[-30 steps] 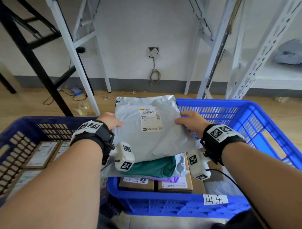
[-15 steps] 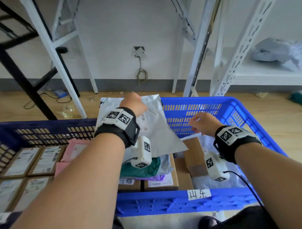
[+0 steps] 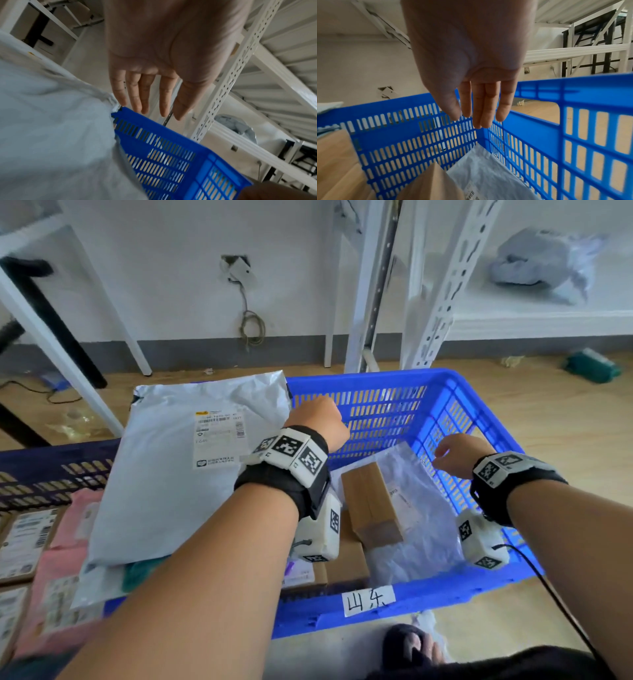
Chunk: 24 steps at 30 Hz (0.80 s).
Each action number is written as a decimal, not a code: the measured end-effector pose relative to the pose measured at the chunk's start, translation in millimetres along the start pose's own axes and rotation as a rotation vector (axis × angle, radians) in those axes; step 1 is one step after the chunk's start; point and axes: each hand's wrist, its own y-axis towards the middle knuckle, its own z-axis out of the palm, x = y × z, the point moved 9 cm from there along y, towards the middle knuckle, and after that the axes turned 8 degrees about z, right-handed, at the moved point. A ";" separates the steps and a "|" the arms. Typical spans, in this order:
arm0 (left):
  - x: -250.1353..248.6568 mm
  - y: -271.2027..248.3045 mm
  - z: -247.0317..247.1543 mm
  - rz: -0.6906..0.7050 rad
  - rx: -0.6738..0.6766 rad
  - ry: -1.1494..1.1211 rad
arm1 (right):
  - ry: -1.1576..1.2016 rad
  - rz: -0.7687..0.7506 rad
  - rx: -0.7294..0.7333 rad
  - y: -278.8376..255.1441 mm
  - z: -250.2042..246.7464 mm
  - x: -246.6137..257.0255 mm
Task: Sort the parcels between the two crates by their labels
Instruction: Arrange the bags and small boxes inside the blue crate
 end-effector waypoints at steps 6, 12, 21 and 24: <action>12.7 14.9 31.9 -0.036 0.036 0.025 | -0.080 -0.006 0.121 39.8 56.1 3.1; 5.8 27.3 72.4 -0.024 0.121 0.036 | -0.124 0.079 0.230 79.9 122.5 -18.7; 6.6 31.5 111.3 0.005 0.290 0.051 | 0.174 0.331 0.298 74.7 162.4 -48.6; 7.6 33.2 114.8 0.011 0.302 0.058 | 0.249 0.376 0.298 72.4 168.2 -55.5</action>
